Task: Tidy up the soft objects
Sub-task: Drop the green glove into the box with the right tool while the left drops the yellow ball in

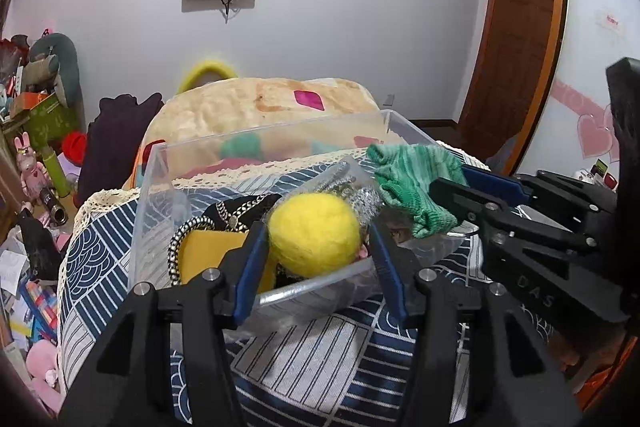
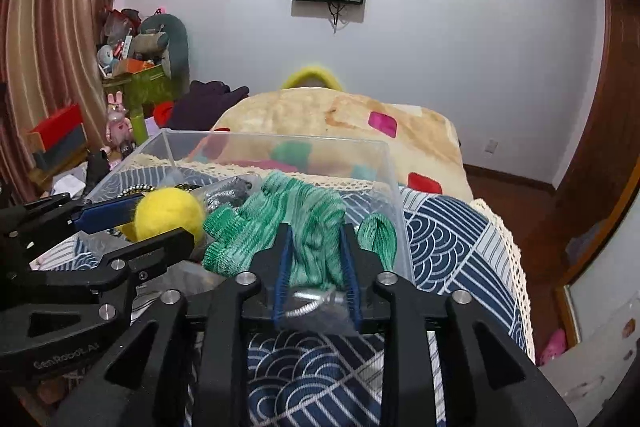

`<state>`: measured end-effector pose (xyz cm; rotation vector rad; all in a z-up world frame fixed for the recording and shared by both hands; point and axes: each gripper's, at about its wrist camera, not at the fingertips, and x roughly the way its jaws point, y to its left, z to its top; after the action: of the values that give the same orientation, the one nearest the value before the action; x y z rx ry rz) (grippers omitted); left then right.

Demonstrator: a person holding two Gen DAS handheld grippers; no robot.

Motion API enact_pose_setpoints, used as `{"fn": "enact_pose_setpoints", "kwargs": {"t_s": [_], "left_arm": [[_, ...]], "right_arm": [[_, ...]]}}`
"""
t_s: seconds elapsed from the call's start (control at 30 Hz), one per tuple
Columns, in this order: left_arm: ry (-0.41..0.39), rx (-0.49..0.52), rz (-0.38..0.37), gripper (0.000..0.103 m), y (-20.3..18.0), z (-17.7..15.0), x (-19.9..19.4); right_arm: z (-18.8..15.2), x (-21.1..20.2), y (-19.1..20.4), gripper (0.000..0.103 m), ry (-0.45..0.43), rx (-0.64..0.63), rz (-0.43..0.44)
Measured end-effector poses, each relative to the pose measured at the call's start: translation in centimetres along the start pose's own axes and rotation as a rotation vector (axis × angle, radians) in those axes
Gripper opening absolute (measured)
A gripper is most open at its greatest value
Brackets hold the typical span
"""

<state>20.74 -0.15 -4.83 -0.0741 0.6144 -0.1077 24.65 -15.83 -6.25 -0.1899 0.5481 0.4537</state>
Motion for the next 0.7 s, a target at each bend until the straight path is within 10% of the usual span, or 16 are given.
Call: {"fn": "enact_pose_setpoints", "kwargs": {"t_s": [0.17, 0.7], "left_arm": [[-0.008, -0.007, 0.011, 0.052, -0.1, -0.5, -1.3], [-0.168, -0.033, -0.002, 0.06, -0.1, -0.4, -9.9]], "right_arm": [[-0.4, -1.9, -0.4, 0.051, -0.029, 0.029, 0.028], [0.9, -8.7, 1.1, 0.053, -0.21, -0.029, 0.054]]}}
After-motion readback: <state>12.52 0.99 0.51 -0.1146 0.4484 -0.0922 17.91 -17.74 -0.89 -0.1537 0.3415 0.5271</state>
